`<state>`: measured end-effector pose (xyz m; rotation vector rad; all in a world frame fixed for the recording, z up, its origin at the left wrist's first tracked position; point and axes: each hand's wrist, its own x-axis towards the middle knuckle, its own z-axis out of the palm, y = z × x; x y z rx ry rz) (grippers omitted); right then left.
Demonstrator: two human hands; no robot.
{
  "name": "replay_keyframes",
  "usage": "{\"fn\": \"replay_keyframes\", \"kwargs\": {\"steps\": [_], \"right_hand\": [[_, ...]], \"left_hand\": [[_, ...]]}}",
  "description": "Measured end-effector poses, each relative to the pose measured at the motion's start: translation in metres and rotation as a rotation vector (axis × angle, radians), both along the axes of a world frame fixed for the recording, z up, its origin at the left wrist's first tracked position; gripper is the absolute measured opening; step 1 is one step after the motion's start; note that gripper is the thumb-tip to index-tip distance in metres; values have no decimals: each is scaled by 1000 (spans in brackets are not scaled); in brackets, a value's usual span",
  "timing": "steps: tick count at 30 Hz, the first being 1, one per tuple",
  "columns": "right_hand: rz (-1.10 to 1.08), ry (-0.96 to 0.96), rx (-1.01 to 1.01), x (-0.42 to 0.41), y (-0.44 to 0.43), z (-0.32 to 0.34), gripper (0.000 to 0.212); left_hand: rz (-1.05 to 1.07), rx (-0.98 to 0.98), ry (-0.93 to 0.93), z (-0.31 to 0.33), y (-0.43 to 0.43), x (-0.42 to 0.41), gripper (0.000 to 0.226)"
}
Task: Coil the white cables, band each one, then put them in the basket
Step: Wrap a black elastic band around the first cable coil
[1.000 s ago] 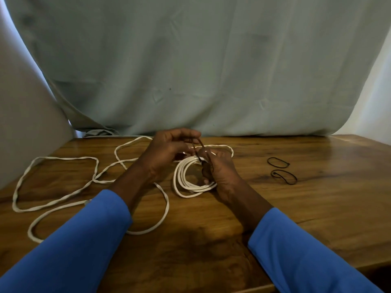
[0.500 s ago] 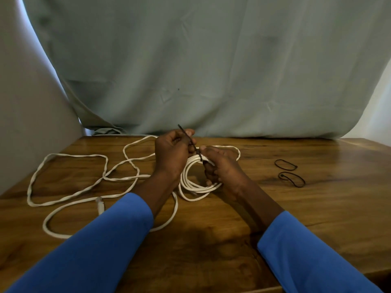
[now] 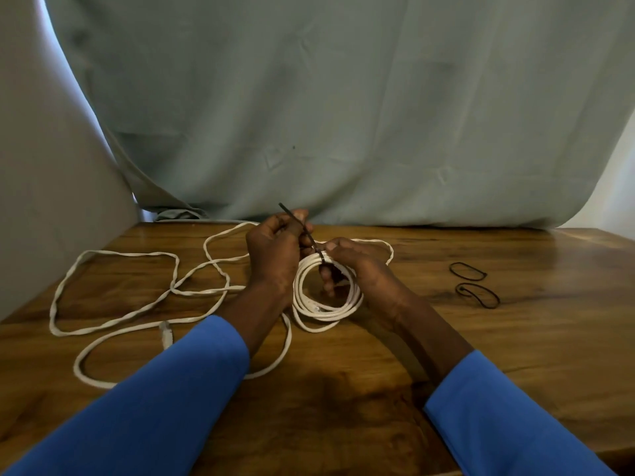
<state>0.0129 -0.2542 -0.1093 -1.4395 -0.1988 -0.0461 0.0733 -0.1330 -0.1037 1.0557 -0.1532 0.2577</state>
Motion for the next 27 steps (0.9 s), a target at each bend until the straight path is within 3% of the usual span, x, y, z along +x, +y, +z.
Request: {"fn": "replay_keyframes", "kwargs": {"steps": [3,8,21,27], "right_hand": [[-107,-80,-137,-1,-4,3,26],[-416,-537,-614,5,-9,-12,25],[-369,-546,-582,8,-8,-9,16],[-350,-498,-498,3,1,-7,20]], "left_hand": [[19,-16,2,-1,-1,1,10],[106,189,-151,-4,1,7,9],[169,232,-246,5,2,5,14],[145,70,-142,5,-3,4,12]]}}
